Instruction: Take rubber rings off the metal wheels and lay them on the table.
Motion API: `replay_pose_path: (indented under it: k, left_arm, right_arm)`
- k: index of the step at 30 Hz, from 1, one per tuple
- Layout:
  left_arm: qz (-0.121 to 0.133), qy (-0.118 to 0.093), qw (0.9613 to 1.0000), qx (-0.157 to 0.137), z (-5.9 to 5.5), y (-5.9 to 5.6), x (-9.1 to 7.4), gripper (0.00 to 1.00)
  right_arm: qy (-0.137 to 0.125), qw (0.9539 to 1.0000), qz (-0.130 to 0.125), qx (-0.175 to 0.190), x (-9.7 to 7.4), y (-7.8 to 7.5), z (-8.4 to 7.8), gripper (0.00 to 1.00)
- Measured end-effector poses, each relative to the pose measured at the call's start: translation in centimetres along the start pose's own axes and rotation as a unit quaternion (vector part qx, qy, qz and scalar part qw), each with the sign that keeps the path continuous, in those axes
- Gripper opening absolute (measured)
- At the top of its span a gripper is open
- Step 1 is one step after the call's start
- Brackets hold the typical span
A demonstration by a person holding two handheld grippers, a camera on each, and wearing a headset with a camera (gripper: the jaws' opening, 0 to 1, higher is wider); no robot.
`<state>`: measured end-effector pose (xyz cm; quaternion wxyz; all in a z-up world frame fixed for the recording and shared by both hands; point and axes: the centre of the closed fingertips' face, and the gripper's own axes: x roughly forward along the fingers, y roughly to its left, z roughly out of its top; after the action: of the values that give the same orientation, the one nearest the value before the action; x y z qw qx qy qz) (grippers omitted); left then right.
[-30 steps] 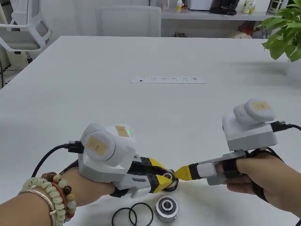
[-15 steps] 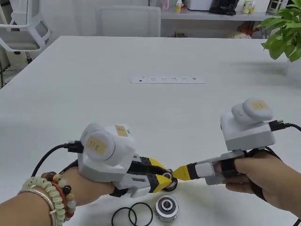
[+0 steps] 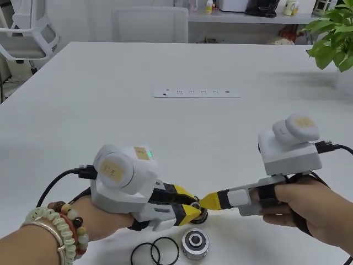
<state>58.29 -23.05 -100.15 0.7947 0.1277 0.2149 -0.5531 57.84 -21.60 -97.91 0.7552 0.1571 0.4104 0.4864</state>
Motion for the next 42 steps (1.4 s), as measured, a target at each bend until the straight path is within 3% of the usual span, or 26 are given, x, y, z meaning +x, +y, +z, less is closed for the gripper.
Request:
replay_pose_path:
  k: [2,4,6,8,11,13,18,22,30,34,42]
  left_arm:
    - [0.000,0.000,1.0000,0.000,0.0,0.0,0.0,0.14]
    - [0.001,0.000,1.0000,0.000,0.0,0.0,0.0,0.14]
    - [0.002,0.001,1.0000,-0.002,0.0,0.0,0.0,0.14]
    - [0.004,0.010,0.9998,-0.014,0.1,0.0,0.1,0.14]
    - [0.006,0.029,0.9995,-0.007,0.1,-0.1,0.1,0.14]
    - [0.001,0.042,0.9991,-0.003,0.1,-0.2,0.0,0.15]
    - [-0.018,0.050,0.9986,0.000,0.0,-0.5,-0.8,0.19]
    - [-0.030,0.042,0.9986,0.009,1.4,-0.9,-1.8,0.19]
    - [-0.031,0.018,0.9990,0.025,4.4,-1.1,-4.0,0.31]
    - [-0.030,-0.004,0.9992,0.024,5.8,-1.5,-5.6,0.38]
    - [-0.003,-0.007,0.9990,0.045,6.9,-1.9,-9.5,0.49]
  right_arm:
    - [0.018,0.9985,-0.033,-0.041,0.1,-0.9,-0.5,0.00]
    - [0.025,0.9992,-0.024,-0.018,0.4,-0.6,-1.0,0.00]
    - [0.024,0.9990,-0.032,-0.019,0.3,-1.1,-1.0,0.00]
    - [0.025,0.9988,-0.036,-0.020,0.2,-1.3,-1.0,0.00]
    - [0.025,0.9987,-0.040,-0.019,0.1,-1.3,-1.0,0.00]
    - [0.028,0.9984,-0.045,-0.020,0.0,-1.5,-1.1,0.00]
    - [0.032,0.9979,-0.051,-0.022,-0.1,-1.6,-1.2,0.00]
    - [0.026,0.9979,-0.053,-0.026,-0.3,-1.6,-0.9,0.00]
    - [0.004,0.9984,-0.051,-0.025,-1.0,-1.2,0.2,0.00]
    - [-0.007,0.9986,-0.047,-0.025,-1.1,-1.0,0.9,0.00]
    - [-0.015,0.9989,-0.031,-0.033,-0.8,0.3,1.5,0.00]
